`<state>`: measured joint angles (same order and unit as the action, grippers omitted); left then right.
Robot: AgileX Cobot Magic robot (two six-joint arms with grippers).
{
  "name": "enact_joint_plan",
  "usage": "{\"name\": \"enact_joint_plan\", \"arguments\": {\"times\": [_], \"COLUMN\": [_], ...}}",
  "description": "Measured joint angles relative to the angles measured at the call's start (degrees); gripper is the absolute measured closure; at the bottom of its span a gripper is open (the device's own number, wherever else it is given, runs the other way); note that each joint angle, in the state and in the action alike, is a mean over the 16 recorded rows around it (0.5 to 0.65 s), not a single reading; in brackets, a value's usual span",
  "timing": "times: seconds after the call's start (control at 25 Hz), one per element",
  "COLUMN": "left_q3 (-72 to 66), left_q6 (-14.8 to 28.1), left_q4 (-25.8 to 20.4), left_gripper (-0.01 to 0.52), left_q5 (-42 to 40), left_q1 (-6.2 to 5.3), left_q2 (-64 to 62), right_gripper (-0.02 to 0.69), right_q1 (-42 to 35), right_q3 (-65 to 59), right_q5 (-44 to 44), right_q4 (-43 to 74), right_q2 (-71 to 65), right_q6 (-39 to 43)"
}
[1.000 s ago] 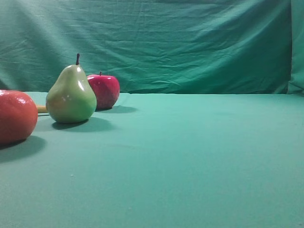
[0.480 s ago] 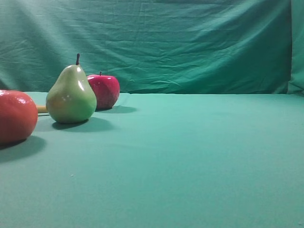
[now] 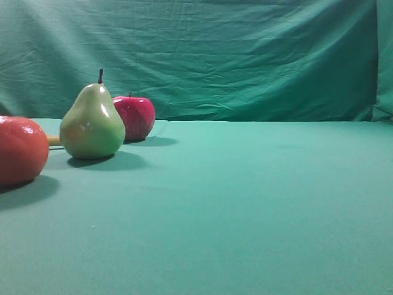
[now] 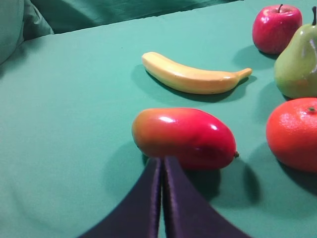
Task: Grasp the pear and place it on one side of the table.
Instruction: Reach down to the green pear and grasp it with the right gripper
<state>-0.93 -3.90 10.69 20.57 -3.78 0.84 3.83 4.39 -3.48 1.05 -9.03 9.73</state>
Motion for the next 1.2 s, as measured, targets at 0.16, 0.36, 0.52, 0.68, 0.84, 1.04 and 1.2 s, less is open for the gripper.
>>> {"name": "enact_joint_plan", "arguments": {"times": [0.16, 0.36, 0.52, 0.68, 0.84, 1.04, 1.2], "left_q3": [0.0, 0.0, 0.0, 0.0, 0.0, 0.0, 0.0], "left_q6": [0.0, 0.0, 0.0, 0.0, 0.0, 0.0, 0.0], "left_q4": [0.0, 0.0, 0.0, 0.0, 0.0, 0.0, 0.0], "left_gripper": [0.514, 0.514, 0.514, 0.514, 0.514, 0.514, 0.514], "left_q5": [0.0, 0.0, 0.0, 0.0, 0.0, 0.0, 0.0], "left_q1": [0.00, 0.00, 0.00, 0.00, 0.00, 0.00, 0.00], "left_q2": [0.0, 0.0, 0.0, 0.0, 0.0, 0.0, 0.0], "right_gripper": [0.665, 0.665, 0.660, 0.660, 0.660, 0.660, 0.648], "right_q1": [0.0, 1.1, 3.8, 8.3, 14.4, 22.1, 27.4], "right_q3": [4.8, 11.8, 18.3, 25.0, 31.7, 39.5, 45.3], "right_q5": [-2.3, -6.1, -9.7, -13.1, -15.3, -16.0, -15.4], "right_q4": [-1.7, -3.7, -5.0, -5.3, -5.3, -5.3, -5.3], "right_q2": [-8.2, -20.4, -30.2, -39.7, -48.9, -59.9, -68.4], "right_q6": [-0.1, -3.2, -7.3, -12.3, -17.2, -20.3, -21.6]}}
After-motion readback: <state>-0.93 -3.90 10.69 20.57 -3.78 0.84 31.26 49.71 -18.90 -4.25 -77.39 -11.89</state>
